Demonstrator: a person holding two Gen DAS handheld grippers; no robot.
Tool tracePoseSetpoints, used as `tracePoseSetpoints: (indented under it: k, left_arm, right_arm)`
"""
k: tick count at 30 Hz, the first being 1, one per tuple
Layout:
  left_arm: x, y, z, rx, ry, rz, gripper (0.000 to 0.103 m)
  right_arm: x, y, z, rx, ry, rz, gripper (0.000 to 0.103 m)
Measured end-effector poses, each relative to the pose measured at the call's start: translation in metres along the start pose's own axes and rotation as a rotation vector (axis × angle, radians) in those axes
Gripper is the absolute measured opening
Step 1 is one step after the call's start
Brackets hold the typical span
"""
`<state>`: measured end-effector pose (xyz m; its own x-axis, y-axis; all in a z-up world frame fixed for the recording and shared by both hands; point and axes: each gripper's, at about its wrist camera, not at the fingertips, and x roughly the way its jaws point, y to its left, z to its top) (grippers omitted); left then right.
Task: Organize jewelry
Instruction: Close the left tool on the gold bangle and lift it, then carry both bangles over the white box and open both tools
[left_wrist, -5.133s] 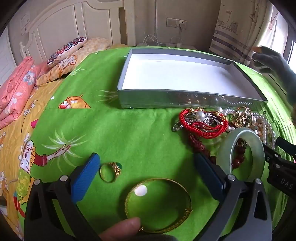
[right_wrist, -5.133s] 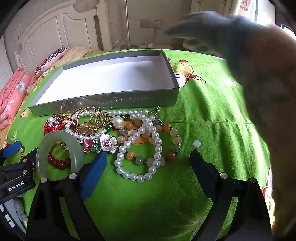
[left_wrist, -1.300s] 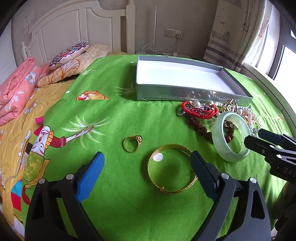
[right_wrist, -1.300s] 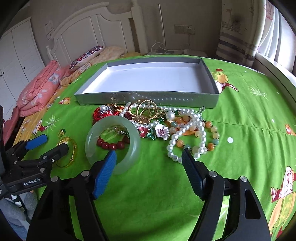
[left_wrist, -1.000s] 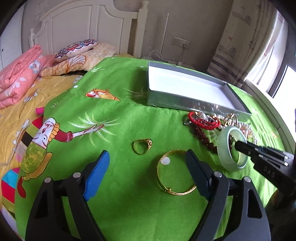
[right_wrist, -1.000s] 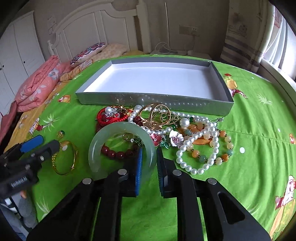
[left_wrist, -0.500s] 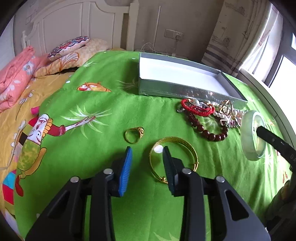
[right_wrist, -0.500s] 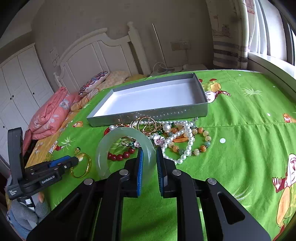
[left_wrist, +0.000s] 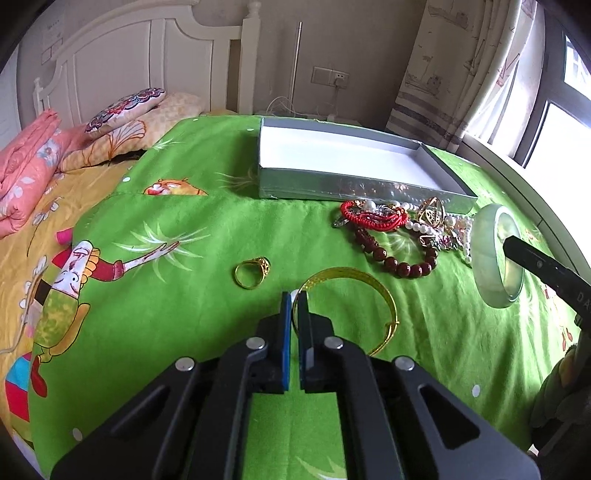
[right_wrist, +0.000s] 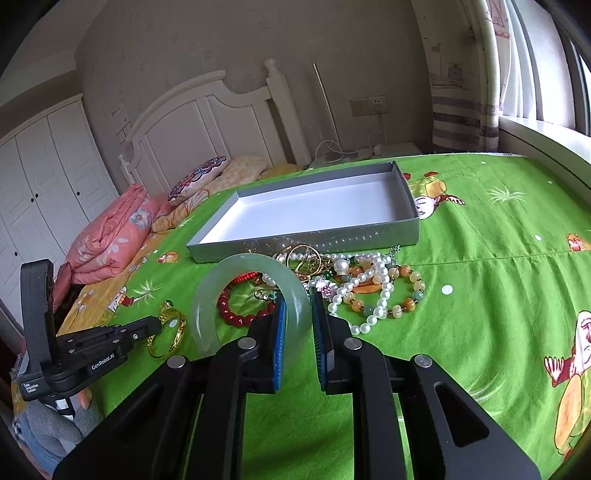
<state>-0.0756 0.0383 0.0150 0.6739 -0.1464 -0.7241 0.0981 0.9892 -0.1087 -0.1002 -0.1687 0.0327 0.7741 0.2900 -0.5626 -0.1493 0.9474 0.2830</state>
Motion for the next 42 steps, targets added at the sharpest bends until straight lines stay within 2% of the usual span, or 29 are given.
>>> tracePoseSetpoints:
  k: [15, 26, 31, 34, 38, 42]
  left_arm:
    - [-0.006, -0.011, 0.003, 0.030, -0.027, 0.055, 0.002]
    - [-0.009, -0.026, 0.020, 0.082, -0.063, 0.074, 0.002]
    - [-0.009, -0.026, 0.058, 0.078, -0.103, 0.073, 0.003]
    - [0.001, -0.025, 0.088, 0.068, -0.111, 0.074, 0.003]
    - [0.027, -0.021, 0.126, 0.023, -0.076, 0.059, 0.003]
    - [0.053, -0.021, 0.151, 0.015, -0.039, 0.085, 0.003]
  right_arm:
    - [0.001, 0.001, 0.000, 0.004, 0.003, 0.023, 0.016]
    - [0.000, -0.009, 0.005, 0.051, 0.008, 0.052, 0.016]
    - [0.000, -0.022, 0.029, 0.090, -0.011, 0.055, 0.016]
    - [0.009, -0.026, 0.049, 0.079, -0.016, 0.023, 0.016]
    - [0.034, -0.037, 0.076, 0.095, 0.004, -0.011, 0.016]
    - [0.063, -0.041, 0.097, 0.086, 0.038, -0.055, 0.016]
